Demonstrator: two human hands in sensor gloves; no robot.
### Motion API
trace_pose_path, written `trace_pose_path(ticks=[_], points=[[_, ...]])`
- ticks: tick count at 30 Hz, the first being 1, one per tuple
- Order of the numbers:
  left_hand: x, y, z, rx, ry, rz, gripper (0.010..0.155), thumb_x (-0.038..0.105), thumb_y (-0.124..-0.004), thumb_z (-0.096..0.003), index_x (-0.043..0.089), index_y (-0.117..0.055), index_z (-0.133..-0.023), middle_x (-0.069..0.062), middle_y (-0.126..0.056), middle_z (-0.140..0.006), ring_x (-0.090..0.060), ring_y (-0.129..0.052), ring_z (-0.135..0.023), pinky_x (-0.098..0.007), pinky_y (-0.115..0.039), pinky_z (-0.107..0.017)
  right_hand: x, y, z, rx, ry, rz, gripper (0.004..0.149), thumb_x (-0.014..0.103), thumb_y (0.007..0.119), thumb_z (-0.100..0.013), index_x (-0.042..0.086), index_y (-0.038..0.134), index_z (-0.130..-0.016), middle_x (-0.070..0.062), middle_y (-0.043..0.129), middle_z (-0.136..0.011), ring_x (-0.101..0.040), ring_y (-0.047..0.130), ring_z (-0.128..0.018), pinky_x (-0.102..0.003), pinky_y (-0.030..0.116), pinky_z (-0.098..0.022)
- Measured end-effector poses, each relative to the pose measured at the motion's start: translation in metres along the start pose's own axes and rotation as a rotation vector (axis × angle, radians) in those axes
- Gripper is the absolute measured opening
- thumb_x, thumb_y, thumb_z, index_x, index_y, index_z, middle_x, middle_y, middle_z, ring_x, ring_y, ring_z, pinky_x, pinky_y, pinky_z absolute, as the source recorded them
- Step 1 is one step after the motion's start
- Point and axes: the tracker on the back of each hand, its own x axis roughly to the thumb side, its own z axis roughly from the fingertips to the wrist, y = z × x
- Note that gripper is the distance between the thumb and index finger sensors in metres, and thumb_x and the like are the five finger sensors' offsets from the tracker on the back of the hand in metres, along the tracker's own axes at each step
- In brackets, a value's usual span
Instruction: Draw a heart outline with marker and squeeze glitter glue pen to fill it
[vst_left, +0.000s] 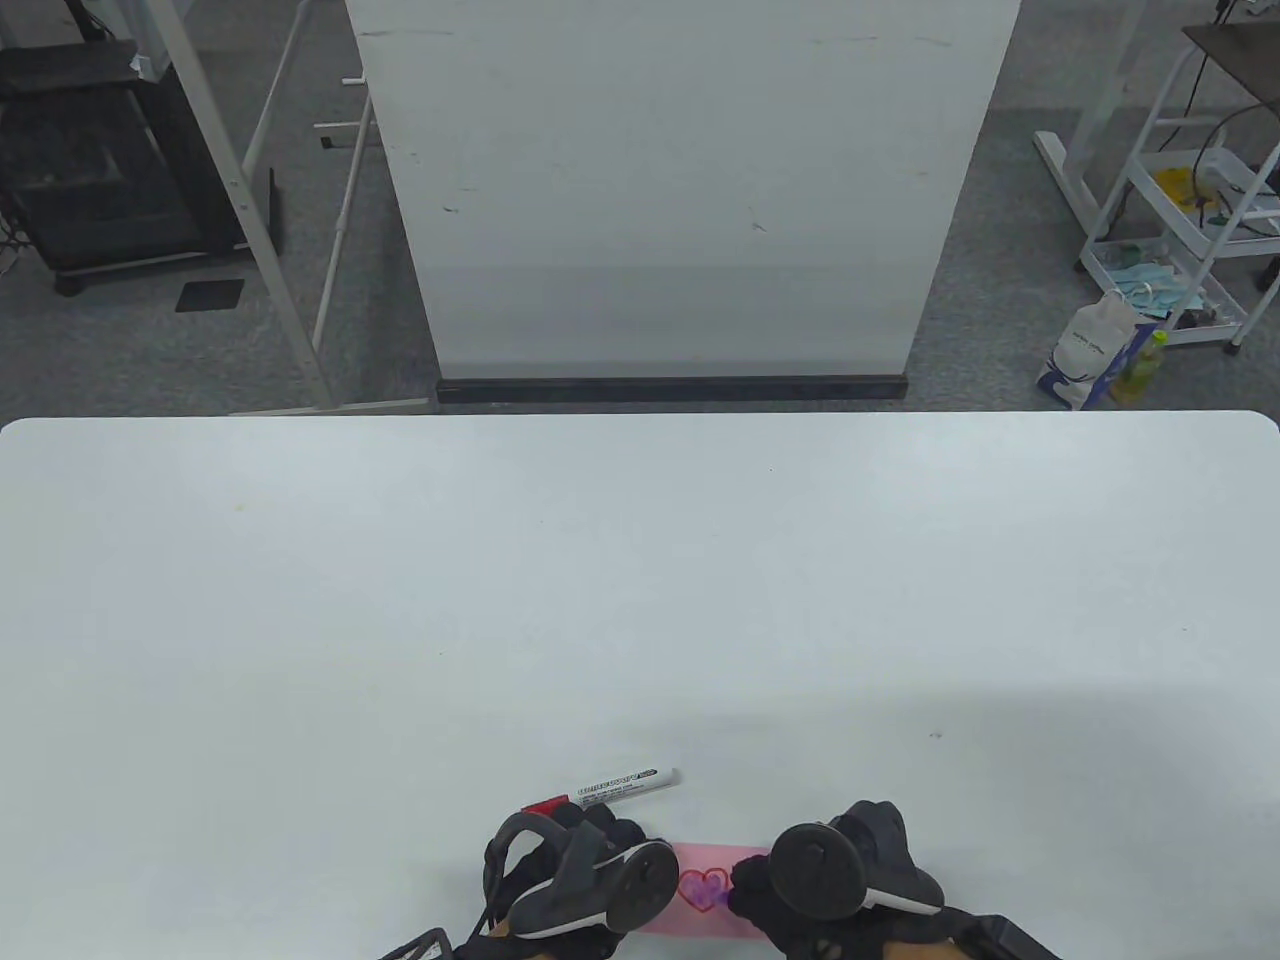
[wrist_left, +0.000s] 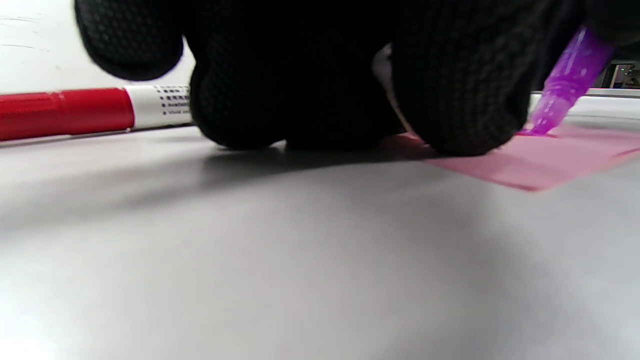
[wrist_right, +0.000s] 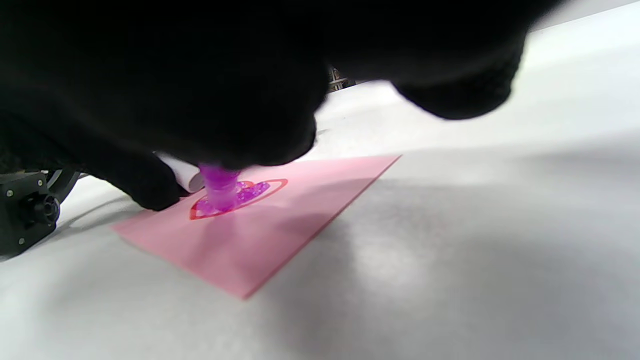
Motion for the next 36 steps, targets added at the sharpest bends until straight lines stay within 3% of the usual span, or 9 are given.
trace_pose_path(ticks=[4,10,16,22,28,36], points=[[0.0001,0.0000,-0.0001,0.000,0.000,-0.002,0.045,0.045,-0.091,-0.0387,0.029,-0.089,-0.081,0.001,-0.101,-0.068,-0.026,-0.098,-0.059,-0.057,-0.075,-0.058,0.0001,-0.0033,-0.0001,-0.059,0.036,0.088,0.041,0.040,0.087,-0.037,0.008,0.100,-0.059,0.004,0.103,-0.007,-0.011,0.096,0.007,-0.037,0.092,-0.033],[0.0002,-0.0001,-0.0004,0.000,0.000,0.000,0.045,0.045,-0.091,-0.0386,0.029,-0.090,-0.081,0.001,-0.101,-0.068,-0.027,-0.098,-0.059,-0.057,-0.074,-0.058,0.0004,-0.0018,0.0003,0.009,0.008,0.009,0.041,0.040,0.087,-0.036,0.007,0.100,-0.058,0.004,0.102,-0.007,-0.011,0.095,0.008,-0.037,0.092,-0.033],[0.0001,-0.0001,-0.0004,0.000,0.000,0.000,0.045,0.045,-0.091,-0.0387,0.029,-0.089,-0.081,0.001,-0.101,-0.068,-0.027,-0.098,-0.059,-0.057,-0.075,-0.058,-0.0014,-0.0035,-0.0001,-0.070,0.060,0.076,0.041,0.040,0.087,-0.037,0.008,0.100,-0.059,0.003,0.103,-0.008,-0.011,0.096,0.007,-0.037,0.092,-0.033],[0.0002,-0.0001,-0.0004,0.000,0.000,-0.001,0.045,0.045,-0.091,-0.0385,0.029,-0.089,-0.081,0.001,-0.101,-0.068,-0.027,-0.098,-0.059,-0.057,-0.075,-0.058,-0.0009,-0.0024,0.0005,0.001,0.023,0.001,0.041,0.040,0.087,-0.037,0.008,0.100,-0.058,0.004,0.102,-0.007,-0.011,0.095,0.008,-0.037,0.092,-0.033],[0.0002,0.0000,-0.0003,0.000,0.000,-0.002,0.045,0.045,-0.091,-0.0387,0.029,-0.089,-0.081,0.001,-0.101,-0.068,-0.027,-0.098,-0.059,-0.057,-0.075,-0.058,0.0007,-0.0041,0.0001,-0.061,0.055,0.085,0.041,0.040,0.087,-0.037,0.008,0.100,-0.059,0.004,0.103,-0.007,-0.011,0.096,0.008,-0.037,0.093,-0.033],[0.0002,0.0000,-0.0003,0.000,0.000,-0.001,0.045,0.045,-0.091,-0.0386,0.029,-0.089,-0.081,0.001,-0.101,-0.068,-0.027,-0.098,-0.059,-0.057,-0.075,-0.058,0.0009,-0.0025,0.0005,-0.019,0.029,0.027,0.041,0.039,0.087,-0.036,0.007,0.101,-0.058,0.003,0.102,-0.006,-0.011,0.095,0.009,-0.037,0.093,-0.032]])
